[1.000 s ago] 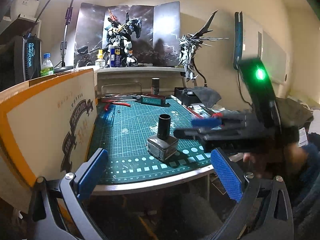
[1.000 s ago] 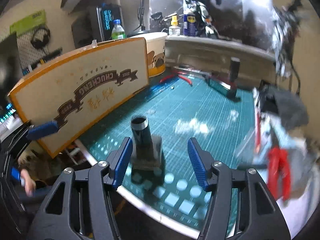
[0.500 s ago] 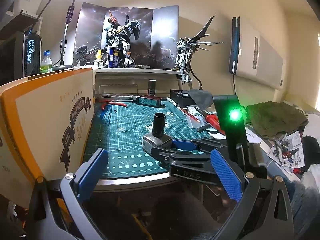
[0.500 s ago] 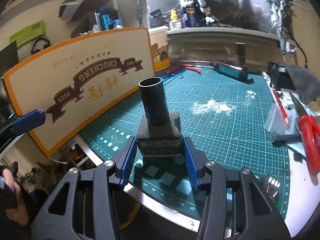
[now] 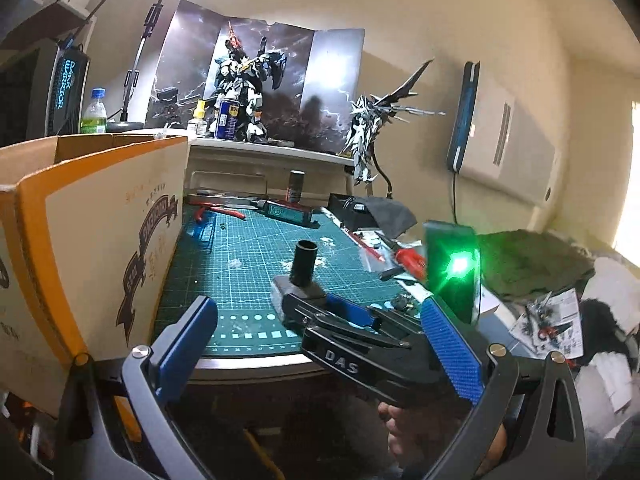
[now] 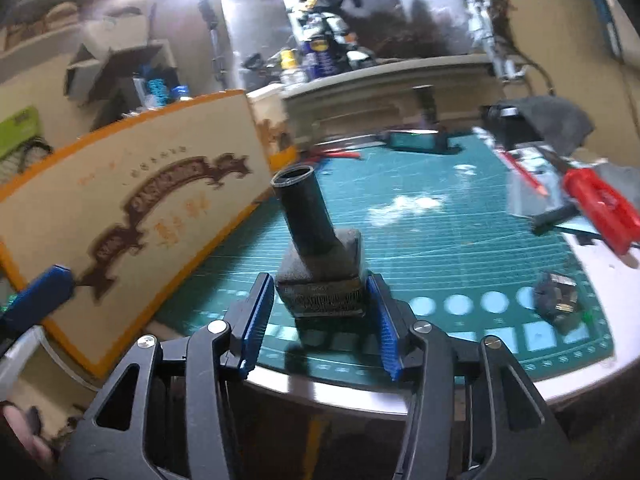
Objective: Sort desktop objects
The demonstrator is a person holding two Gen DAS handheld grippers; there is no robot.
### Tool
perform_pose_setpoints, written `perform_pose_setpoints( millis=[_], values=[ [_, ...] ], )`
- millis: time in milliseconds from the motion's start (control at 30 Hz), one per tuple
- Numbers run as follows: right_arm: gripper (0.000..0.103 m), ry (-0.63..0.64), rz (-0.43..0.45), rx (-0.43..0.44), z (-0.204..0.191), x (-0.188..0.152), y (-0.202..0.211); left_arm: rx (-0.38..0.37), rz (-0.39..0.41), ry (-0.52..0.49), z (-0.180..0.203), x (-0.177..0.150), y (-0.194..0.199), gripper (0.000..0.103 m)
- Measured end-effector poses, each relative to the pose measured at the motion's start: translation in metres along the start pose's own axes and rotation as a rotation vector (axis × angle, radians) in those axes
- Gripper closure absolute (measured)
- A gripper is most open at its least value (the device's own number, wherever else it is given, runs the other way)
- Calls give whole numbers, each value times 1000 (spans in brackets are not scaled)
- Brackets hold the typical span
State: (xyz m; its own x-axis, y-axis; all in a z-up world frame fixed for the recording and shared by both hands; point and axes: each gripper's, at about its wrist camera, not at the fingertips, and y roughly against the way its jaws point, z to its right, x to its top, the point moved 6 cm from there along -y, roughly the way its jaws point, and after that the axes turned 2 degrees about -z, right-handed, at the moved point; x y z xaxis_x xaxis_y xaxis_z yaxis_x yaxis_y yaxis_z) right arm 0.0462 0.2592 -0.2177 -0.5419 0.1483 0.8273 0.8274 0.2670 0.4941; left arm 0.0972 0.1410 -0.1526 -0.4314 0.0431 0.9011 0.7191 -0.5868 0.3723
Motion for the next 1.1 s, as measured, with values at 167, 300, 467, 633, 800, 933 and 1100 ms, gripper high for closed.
perform_pose_setpoints(
  millis=[167, 300, 467, 633, 800, 933, 1100],
  values=[
    [36, 125, 36, 82, 4, 14, 24, -8, -2, -5, 2, 0, 1, 0],
    [37, 295, -101, 208, 20, 22, 23, 34, -40, -17, 3, -4, -8, 0],
    [39, 479, -275, 287, 34, 33, 4, 33, -70, -9, 5, -14, -20, 0],
    [47, 679, -374, 327, 22, 32, -28, 49, -87, -43, 9, -19, -25, 0],
    [55, 712, -430, 410, 16, 25, -44, 71, -98, -52, 4, -21, -30, 0],
    [57, 659, -434, 407, 13, 26, -49, 87, -112, -42, 0, -25, -35, 0],
    [57, 627, -427, 387, -1, 24, -52, 101, -128, -33, -5, -30, -39, 0]
  ],
)
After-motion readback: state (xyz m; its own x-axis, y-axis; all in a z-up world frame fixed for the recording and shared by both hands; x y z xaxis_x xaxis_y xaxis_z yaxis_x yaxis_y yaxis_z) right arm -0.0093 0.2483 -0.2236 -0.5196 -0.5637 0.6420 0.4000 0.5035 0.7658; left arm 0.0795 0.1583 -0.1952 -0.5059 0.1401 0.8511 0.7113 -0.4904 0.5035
